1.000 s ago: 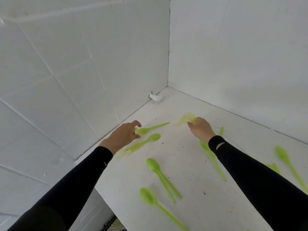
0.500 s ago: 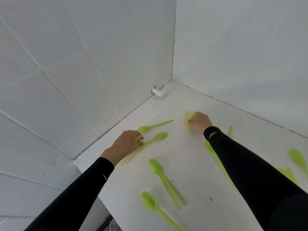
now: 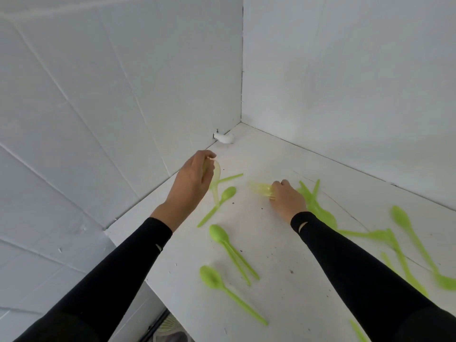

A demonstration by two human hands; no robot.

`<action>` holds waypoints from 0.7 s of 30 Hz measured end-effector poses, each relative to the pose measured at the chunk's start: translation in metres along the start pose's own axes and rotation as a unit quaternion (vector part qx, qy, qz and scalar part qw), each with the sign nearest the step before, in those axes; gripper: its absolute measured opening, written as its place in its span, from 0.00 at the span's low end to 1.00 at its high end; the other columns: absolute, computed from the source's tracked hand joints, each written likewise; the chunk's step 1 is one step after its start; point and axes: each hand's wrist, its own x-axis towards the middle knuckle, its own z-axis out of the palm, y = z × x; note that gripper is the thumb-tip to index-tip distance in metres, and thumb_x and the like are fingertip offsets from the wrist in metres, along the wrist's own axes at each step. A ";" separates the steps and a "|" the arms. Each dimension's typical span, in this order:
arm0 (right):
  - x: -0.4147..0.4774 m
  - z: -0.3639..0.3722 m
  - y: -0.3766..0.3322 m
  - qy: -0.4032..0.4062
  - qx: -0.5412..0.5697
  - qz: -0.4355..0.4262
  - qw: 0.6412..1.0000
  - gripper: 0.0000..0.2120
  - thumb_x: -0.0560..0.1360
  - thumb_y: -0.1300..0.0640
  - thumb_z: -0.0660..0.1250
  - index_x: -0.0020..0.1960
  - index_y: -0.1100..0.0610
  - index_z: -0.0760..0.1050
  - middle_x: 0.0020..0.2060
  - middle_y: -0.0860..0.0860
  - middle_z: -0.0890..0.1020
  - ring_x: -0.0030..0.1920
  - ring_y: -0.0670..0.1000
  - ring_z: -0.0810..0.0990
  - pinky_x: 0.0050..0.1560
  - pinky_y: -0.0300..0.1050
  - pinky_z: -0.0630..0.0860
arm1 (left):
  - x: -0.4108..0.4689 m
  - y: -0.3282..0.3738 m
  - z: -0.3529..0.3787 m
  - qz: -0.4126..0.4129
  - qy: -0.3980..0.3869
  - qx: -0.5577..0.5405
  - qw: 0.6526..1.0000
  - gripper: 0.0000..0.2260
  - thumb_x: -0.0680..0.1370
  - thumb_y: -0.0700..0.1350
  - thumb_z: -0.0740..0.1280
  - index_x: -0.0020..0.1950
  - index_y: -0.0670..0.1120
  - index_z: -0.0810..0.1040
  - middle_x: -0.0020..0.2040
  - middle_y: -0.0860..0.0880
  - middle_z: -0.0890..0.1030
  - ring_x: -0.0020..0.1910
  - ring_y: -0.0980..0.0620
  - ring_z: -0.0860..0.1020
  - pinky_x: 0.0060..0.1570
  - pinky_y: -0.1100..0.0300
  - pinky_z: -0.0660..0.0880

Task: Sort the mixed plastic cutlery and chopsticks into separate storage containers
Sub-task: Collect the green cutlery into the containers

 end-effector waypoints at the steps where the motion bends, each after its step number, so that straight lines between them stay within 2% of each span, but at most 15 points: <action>1: -0.006 -0.001 0.001 0.010 0.022 0.008 1.000 0.09 0.80 0.60 0.60 0.59 0.61 0.71 0.56 0.55 0.71 0.44 0.58 0.77 0.39 0.46 0.71 | -0.001 0.007 -0.001 -0.018 0.002 -0.031 0.999 0.08 0.82 0.39 0.60 0.59 0.43 0.75 0.46 0.53 0.77 0.42 0.58 0.76 0.45 0.68 0.71; 3: -0.017 -0.009 0.000 0.036 0.132 0.042 0.990 0.06 0.80 0.57 0.62 0.50 0.60 0.71 0.51 0.55 0.70 0.41 0.56 0.73 0.39 0.45 0.68 | -0.005 0.016 0.003 -0.068 -0.002 -0.080 0.995 0.09 0.81 0.40 0.61 0.59 0.46 0.78 0.43 0.51 0.76 0.40 0.56 0.78 0.45 0.65 0.74; 5: -0.031 -0.023 -0.008 0.052 0.276 0.068 0.957 0.11 0.80 0.55 0.62 0.40 0.57 0.66 0.42 0.53 0.71 0.38 0.54 0.70 0.34 0.42 0.64 | -0.012 0.024 0.009 -0.080 -0.011 -0.078 0.994 0.10 0.80 0.39 0.63 0.58 0.48 0.80 0.44 0.49 0.78 0.40 0.58 0.76 0.45 0.69 0.72; 6: -0.041 -0.034 -0.013 0.045 0.340 0.076 0.936 0.12 0.79 0.54 0.62 0.39 0.56 0.66 0.38 0.51 0.71 0.36 0.52 0.69 0.32 0.41 0.64 | -0.016 0.030 0.014 -0.071 -0.022 -0.072 0.995 0.11 0.80 0.38 0.63 0.59 0.47 0.80 0.47 0.49 0.79 0.41 0.61 0.75 0.45 0.71 0.70; 8: -0.060 -0.058 -0.028 -0.003 0.446 0.086 0.891 0.09 0.79 0.54 0.61 0.46 0.59 0.73 0.40 0.51 0.77 0.33 0.49 0.69 0.31 0.40 0.66 | -0.019 0.043 0.022 -0.061 -0.044 -0.080 0.994 0.13 0.80 0.36 0.62 0.61 0.45 0.79 0.50 0.50 0.82 0.40 0.65 0.75 0.44 0.71 0.71; 10: -0.088 -0.080 -0.030 -0.057 0.504 0.084 0.858 0.11 0.78 0.54 0.60 0.54 0.58 0.76 0.48 0.49 0.84 0.30 0.45 0.68 0.29 0.41 0.67 | -0.021 0.066 0.033 -0.070 -0.060 -0.119 0.989 0.13 0.80 0.36 0.60 0.63 0.45 0.77 0.50 0.51 0.83 0.39 0.64 0.78 0.42 0.69 0.73; 13: -0.125 -0.098 -0.026 -0.109 0.510 0.064 0.851 0.12 0.78 0.55 0.58 0.58 0.54 0.75 0.49 0.49 0.86 0.22 0.40 0.69 0.30 0.40 0.68 | -0.023 0.101 0.045 -0.091 -0.047 -0.174 0.979 0.12 0.81 0.38 0.59 0.62 0.46 0.75 0.45 0.52 0.82 0.41 0.52 0.81 0.44 0.54 0.80; 15: -0.147 -0.103 -0.017 -0.107 0.503 0.076 0.854 0.13 0.78 0.56 0.58 0.60 0.53 0.74 0.46 0.47 0.86 0.26 0.40 0.71 0.29 0.39 0.69 | -0.026 0.124 0.053 -0.050 -0.030 -0.153 0.986 0.16 0.79 0.35 0.58 0.65 0.46 0.74 0.42 0.50 0.81 0.40 0.51 0.80 0.44 0.54 0.79; 17: -0.171 -0.108 0.002 -0.056 0.496 0.101 0.861 0.12 0.78 0.55 0.58 0.59 0.53 0.74 0.42 0.46 0.86 0.33 0.43 0.73 0.28 0.38 0.69 | -0.035 0.154 0.065 0.001 -0.028 -0.118 0.993 0.20 0.78 0.34 0.58 0.69 0.47 0.72 0.42 0.49 0.80 0.40 0.52 0.78 0.42 0.61 0.75; 19: -0.199 -0.117 0.031 0.034 0.469 0.128 0.873 0.07 0.78 0.55 0.59 0.51 0.53 0.75 0.40 0.45 0.85 0.31 0.44 0.72 0.28 0.39 0.70 | -0.047 0.189 0.079 0.020 -0.043 -0.129 0.991 0.21 0.79 0.35 0.57 0.71 0.47 0.69 0.43 0.48 0.80 0.41 0.52 0.77 0.41 0.63 0.72; 21: -0.226 -0.124 0.061 0.094 0.436 0.146 0.883 0.06 0.77 0.55 0.61 0.48 0.56 0.75 0.41 0.45 0.85 0.29 0.43 0.72 0.29 0.39 0.69 | -0.061 0.217 0.092 0.019 -0.067 -0.148 0.987 0.19 0.79 0.35 0.58 0.69 0.45 0.70 0.44 0.48 0.82 0.42 0.52 0.78 0.41 0.62 0.72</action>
